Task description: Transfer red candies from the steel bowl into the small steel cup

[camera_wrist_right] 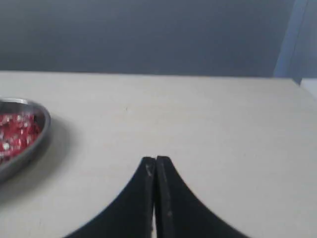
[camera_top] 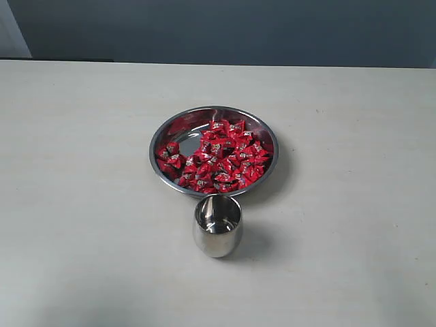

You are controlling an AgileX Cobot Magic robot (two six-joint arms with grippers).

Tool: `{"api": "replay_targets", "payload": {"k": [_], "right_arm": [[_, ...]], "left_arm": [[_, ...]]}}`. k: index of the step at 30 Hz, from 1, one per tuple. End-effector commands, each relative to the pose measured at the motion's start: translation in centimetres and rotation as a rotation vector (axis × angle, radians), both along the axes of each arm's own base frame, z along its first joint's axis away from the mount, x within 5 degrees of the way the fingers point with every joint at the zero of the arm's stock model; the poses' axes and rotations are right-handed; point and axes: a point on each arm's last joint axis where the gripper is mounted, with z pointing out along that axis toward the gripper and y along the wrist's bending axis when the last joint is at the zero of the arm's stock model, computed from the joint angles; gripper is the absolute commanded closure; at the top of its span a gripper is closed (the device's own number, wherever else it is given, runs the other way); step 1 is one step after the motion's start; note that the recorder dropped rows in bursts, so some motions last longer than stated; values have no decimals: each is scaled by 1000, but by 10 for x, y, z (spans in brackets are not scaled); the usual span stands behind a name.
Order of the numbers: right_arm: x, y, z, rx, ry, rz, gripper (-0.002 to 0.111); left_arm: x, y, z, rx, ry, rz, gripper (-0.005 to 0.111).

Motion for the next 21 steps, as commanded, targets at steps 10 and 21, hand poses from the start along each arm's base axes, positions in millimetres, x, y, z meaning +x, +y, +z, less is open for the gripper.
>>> {"api": "replay_targets", "payload": {"k": [10, 21], "right_arm": [[-7, -8, 56, 1053, -604, 37, 108], [2, 0, 18, 1160, -163, -120, 108]], "left_arm": [[0, 0, 0, -1, -7, -5, 106], [0, 0, 0, -1, -7, -5, 106]]}}
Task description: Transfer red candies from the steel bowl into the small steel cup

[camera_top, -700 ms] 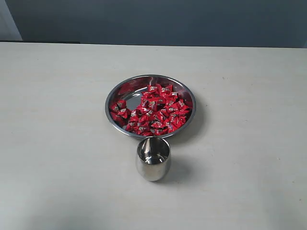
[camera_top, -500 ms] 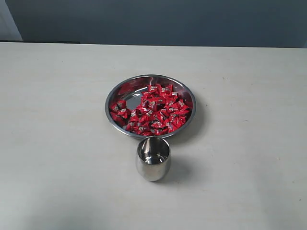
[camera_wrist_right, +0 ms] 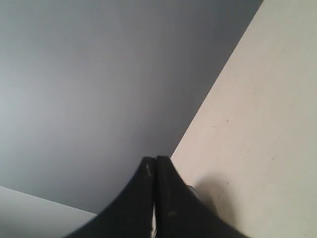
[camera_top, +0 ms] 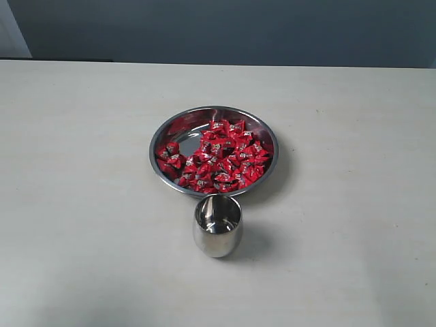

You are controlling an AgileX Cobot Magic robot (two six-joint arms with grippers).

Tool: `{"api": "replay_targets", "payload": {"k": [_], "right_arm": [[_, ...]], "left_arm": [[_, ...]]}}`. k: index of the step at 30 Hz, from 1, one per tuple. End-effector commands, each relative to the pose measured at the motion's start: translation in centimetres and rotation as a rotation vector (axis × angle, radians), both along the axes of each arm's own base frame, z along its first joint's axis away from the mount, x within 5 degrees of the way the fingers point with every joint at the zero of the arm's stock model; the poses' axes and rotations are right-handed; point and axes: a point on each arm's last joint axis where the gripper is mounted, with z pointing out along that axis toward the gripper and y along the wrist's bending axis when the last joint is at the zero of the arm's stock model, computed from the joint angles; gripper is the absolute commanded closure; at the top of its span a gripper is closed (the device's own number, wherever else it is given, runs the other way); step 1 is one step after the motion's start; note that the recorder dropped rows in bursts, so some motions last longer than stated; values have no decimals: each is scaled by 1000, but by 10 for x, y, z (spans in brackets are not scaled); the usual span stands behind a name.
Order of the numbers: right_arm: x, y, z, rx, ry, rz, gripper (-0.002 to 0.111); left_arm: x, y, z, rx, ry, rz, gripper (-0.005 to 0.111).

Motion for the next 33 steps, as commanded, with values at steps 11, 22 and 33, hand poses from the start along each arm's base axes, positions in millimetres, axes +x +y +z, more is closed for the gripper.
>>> {"api": "replay_targets", "payload": {"k": [11, 22, 33], "right_arm": [[-3, 14, 92, -626, -578, 24, 109], [175, 45, 182, -890, -304, 521, 109], [345, 109, 130, -909, -50, 644, 109]], "left_arm": [[0, 0, 0, -1, -7, -5, 106], [0, 0, 0, -1, -7, -5, 106], [0, 0, 0, -1, -7, -5, 106]]}}
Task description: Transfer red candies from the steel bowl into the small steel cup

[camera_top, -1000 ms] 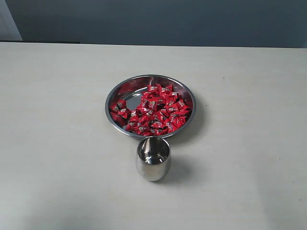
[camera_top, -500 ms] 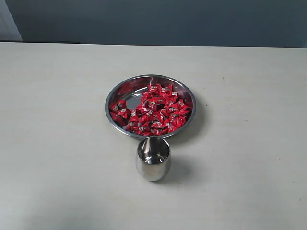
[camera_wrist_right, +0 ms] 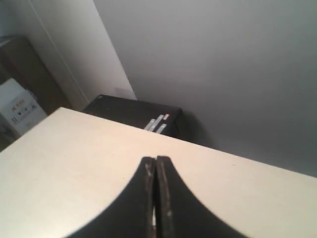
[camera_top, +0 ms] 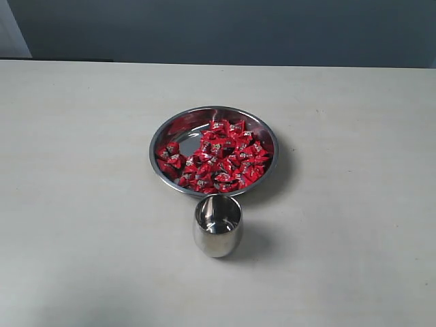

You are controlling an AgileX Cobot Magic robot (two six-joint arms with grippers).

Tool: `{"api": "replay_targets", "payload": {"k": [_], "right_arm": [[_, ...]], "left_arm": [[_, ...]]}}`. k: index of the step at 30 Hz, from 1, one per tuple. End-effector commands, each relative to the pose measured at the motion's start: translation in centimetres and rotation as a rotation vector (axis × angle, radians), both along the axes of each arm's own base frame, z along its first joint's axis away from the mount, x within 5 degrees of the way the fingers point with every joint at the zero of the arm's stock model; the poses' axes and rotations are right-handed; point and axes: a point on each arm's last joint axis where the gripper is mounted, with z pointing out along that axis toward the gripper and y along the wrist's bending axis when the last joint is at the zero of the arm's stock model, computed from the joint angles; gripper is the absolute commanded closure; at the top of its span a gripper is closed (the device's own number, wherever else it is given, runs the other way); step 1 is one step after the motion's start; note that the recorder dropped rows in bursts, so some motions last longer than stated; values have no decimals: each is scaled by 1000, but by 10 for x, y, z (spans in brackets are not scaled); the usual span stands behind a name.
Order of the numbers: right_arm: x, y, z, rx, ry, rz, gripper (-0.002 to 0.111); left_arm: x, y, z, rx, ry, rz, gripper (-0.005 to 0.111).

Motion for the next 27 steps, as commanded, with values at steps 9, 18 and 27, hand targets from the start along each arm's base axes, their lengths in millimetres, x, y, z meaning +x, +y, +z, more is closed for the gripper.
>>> {"api": "replay_targets", "payload": {"k": [9, 18, 27], "right_arm": [[60, 16, -69, -867, -37, -729, 109], [28, 65, -120, -761, 431, -76, 109], [6, 132, -140, -683, 380, 233, 79]], "left_arm": [[0, 0, 0, -1, -7, -5, 106], [0, 0, 0, -1, -7, -5, 106], [0, 0, 0, -1, -7, -5, 106]]}}
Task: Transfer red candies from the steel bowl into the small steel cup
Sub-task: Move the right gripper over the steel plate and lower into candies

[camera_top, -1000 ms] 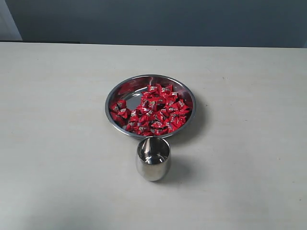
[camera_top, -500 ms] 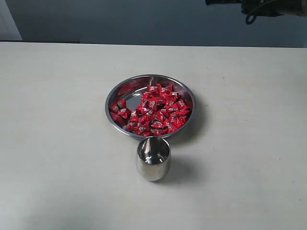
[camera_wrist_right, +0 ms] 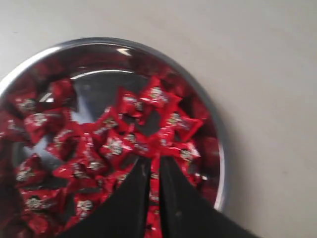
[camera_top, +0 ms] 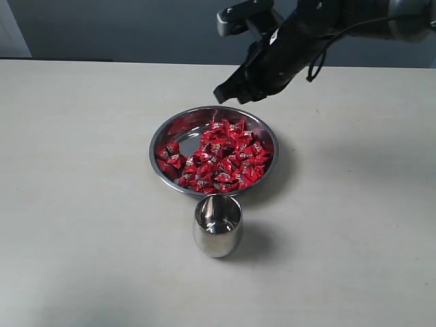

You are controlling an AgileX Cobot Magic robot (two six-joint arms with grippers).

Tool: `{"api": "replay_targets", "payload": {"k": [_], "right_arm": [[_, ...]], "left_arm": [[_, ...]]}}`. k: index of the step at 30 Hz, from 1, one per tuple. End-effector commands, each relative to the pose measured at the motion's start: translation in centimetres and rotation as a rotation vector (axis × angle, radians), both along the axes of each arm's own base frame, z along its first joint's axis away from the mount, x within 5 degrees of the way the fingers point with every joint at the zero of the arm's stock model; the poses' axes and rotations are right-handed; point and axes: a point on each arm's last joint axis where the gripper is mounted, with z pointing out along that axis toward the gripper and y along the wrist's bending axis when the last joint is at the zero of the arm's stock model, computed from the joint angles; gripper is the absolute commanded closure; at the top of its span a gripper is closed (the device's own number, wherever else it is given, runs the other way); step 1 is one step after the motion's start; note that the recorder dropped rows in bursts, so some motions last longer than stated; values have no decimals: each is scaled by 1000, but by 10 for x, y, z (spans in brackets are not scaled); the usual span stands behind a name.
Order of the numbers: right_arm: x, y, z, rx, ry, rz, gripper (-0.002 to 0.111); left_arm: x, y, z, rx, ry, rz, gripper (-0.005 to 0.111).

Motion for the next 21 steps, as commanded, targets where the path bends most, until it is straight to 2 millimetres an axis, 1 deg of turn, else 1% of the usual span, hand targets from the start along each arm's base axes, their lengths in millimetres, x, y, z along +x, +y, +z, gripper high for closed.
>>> {"api": "replay_targets", "payload": {"k": [1, 3, 4, 9, 12, 16, 21], "right_arm": [[-7, 24, -15, 9, 18, 76, 71], [-10, 37, -22, 20, 41, 93, 59], [-11, 43, -26, 34, 56, 95, 58], [-12, 81, -33, 98, 47, 128, 61], [-10, 99, -38, 110, 52, 147, 61], [-5, 114, -49, 104, 88, 166, 61], [0, 117, -63, 66, 139, 156, 61]], "left_arm": [[0, 0, 0, -1, -7, -5, 106], [0, 0, 0, -1, -7, -5, 106], [0, 0, 0, -1, -7, -5, 106], [0, 0, 0, -1, -7, -5, 106], [0, 0, 0, -1, -7, -5, 106], [0, 0, 0, -1, -7, -5, 106], [0, 0, 0, -1, -7, -5, 106]]}}
